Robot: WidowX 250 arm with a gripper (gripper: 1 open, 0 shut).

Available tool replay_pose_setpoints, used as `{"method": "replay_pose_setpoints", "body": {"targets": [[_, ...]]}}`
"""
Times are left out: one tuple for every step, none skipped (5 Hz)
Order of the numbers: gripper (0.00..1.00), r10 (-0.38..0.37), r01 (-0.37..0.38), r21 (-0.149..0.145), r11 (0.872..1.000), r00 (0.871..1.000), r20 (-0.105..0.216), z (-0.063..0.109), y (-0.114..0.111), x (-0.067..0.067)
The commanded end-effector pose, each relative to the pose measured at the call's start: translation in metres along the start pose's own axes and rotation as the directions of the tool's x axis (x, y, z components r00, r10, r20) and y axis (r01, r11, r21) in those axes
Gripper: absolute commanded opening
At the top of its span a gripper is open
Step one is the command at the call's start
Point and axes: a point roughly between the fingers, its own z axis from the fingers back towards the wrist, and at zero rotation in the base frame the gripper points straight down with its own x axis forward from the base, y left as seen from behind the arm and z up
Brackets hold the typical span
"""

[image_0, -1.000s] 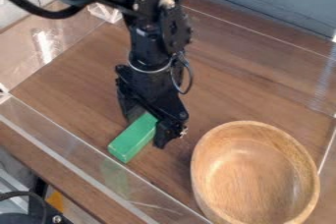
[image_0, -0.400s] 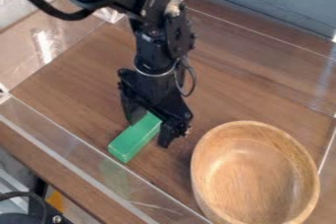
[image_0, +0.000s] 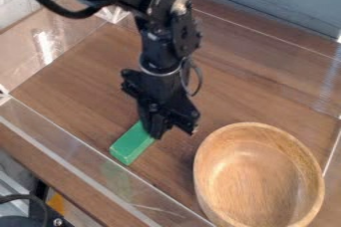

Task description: Put the green block in the brown bowl

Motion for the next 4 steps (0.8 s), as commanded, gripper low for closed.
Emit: {"method": "replay_pose_setpoints", "body": {"targets": [[0.00,-0.009,0.010,-0.011,1.000,0.998,0.067,0.021,-0.014,0.013],[0.00,-0.025,0.027,-0.024,0.999,0.997,0.078,0.030,-0.033,0.018],[0.00,-0.033,0.035,-0.027,0.999,0.997,0.067,0.035,-0.031,0.020],[0.00,-0.044,0.046,-0.030,0.999,0.997,0.058,0.040,-0.027,0.025]]}}
